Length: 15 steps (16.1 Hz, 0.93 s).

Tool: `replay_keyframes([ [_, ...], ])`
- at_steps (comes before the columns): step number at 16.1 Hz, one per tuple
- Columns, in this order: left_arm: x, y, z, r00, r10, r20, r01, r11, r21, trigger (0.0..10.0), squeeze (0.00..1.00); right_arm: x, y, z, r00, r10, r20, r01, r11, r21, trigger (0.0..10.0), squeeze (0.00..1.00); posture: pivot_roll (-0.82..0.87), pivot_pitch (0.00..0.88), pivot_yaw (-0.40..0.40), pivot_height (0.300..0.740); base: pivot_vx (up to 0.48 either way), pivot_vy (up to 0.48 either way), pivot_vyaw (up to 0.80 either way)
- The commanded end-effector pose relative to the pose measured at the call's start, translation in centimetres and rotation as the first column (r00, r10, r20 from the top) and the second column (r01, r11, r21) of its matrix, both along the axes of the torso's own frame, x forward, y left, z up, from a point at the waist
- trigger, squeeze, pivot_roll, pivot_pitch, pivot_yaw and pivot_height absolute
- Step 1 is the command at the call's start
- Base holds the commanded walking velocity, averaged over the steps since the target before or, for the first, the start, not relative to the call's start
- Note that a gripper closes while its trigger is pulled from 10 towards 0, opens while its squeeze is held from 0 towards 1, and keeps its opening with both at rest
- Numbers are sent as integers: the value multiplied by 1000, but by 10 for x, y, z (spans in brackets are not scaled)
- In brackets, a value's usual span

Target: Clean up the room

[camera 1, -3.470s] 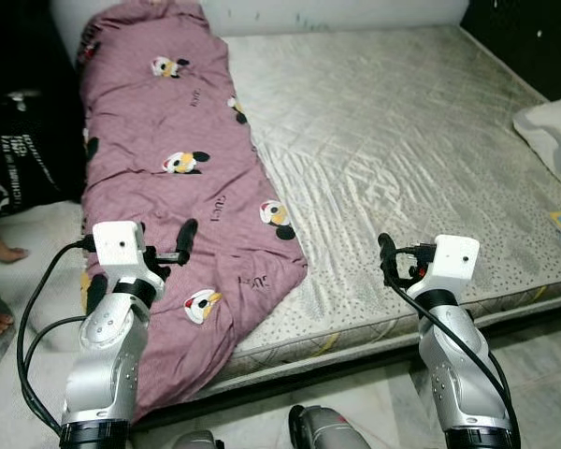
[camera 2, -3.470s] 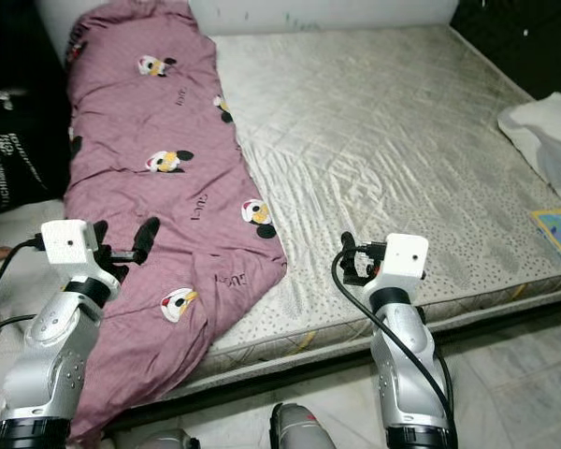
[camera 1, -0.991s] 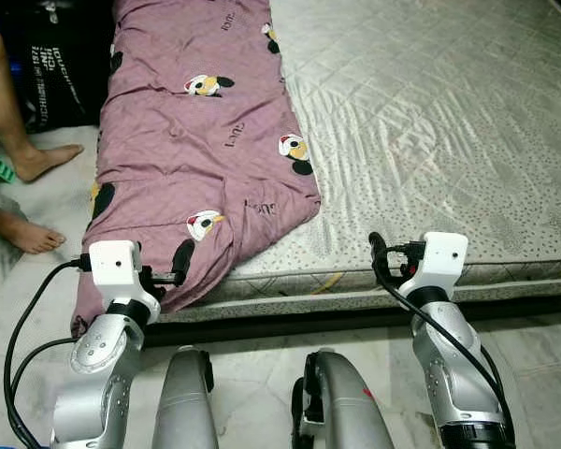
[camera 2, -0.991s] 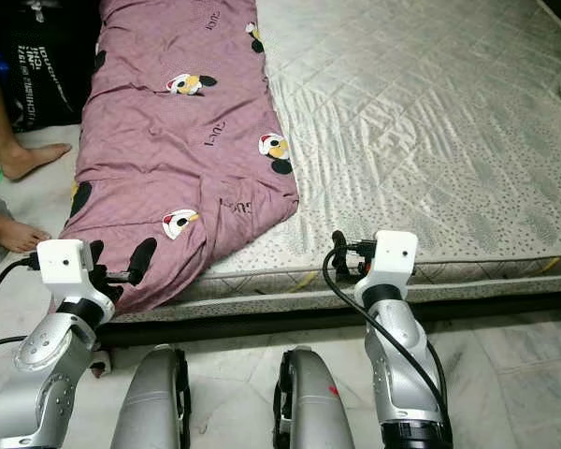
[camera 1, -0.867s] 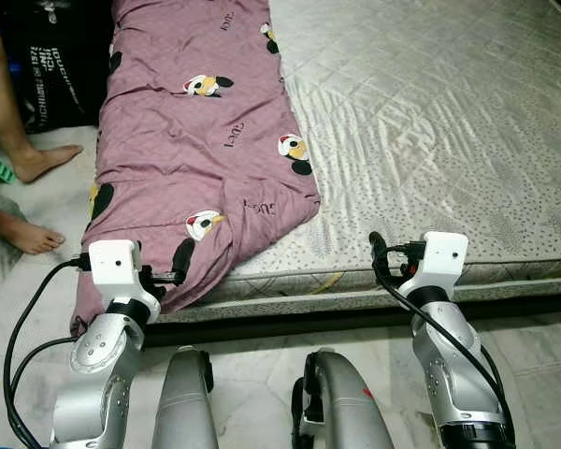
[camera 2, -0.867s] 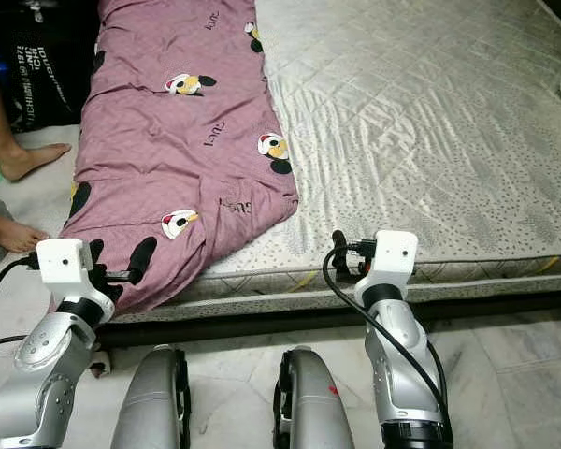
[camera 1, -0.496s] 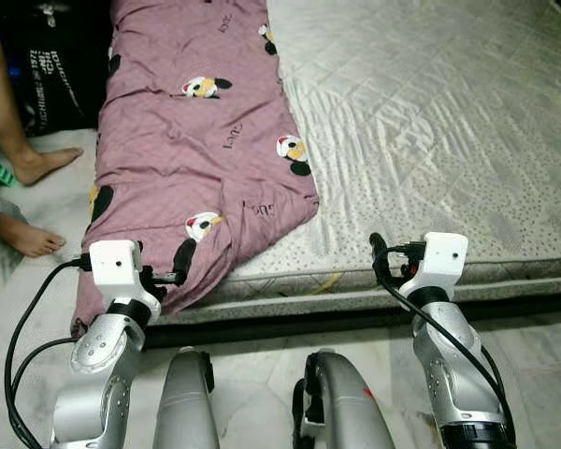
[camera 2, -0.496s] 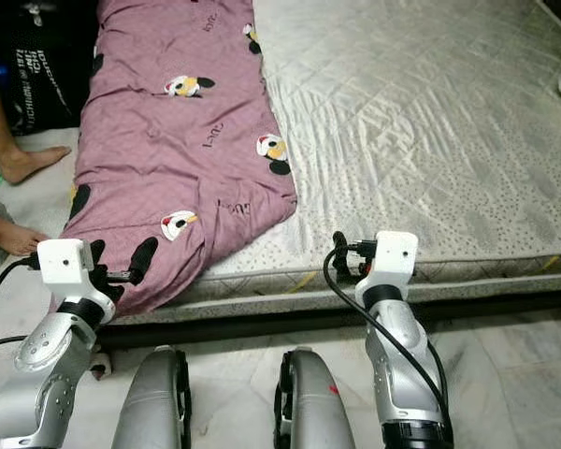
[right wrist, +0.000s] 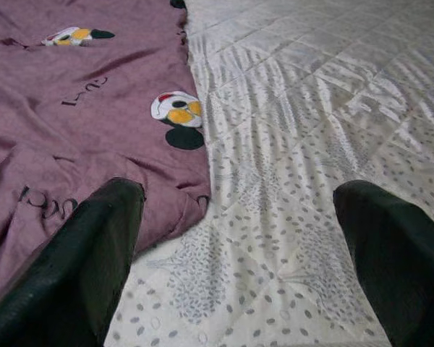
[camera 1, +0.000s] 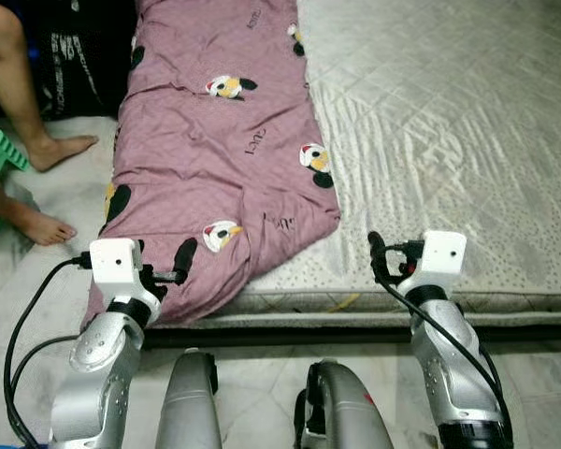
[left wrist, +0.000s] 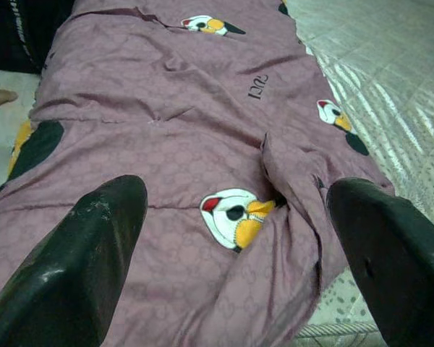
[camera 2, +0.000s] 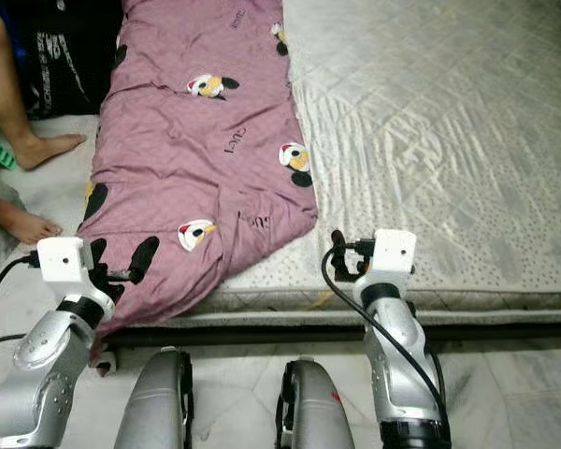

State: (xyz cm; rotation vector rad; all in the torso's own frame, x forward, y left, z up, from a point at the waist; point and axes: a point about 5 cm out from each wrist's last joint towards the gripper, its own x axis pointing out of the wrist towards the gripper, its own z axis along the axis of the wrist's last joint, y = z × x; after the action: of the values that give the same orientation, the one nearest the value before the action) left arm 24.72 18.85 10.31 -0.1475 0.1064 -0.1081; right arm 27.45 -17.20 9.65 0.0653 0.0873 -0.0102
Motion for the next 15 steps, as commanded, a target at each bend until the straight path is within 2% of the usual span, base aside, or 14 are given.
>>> replay_keyframes([
  [1, -2, -2, 0, 1000, -12, 1, 12, 1000, 0, 10000, 0, -4, -6, -3, 1000, -18, -14, 18, 1000, -9, 10000, 0, 8, 222, -52, 647, 319, 0, 0],
  [4, -1, -1, 0, 1000, 1, -1, -1, 1000, 4, 10000, 0, -3, -6, -3, 1000, -18, -13, 17, 1000, -9, 10000, 0, 9, 221, -53, 647, 338, 0, 0],
  [11, -1, -1, -3, 1000, 23, -19, -22, 1000, 8, 10000, 0, -3, -6, -3, 1000, -17, -15, 17, 1000, -7, 10000, 0, 10, 221, -54, 647, 0, 0, 0],
  [15, -2, 0, -6, 999, 35, -36, -34, 999, 15, 10000, 0, -3, -6, -4, 1000, -14, -16, 14, 1000, -5, 10000, 0, 10, 220, -52, 617, 0, 0, 0],
])
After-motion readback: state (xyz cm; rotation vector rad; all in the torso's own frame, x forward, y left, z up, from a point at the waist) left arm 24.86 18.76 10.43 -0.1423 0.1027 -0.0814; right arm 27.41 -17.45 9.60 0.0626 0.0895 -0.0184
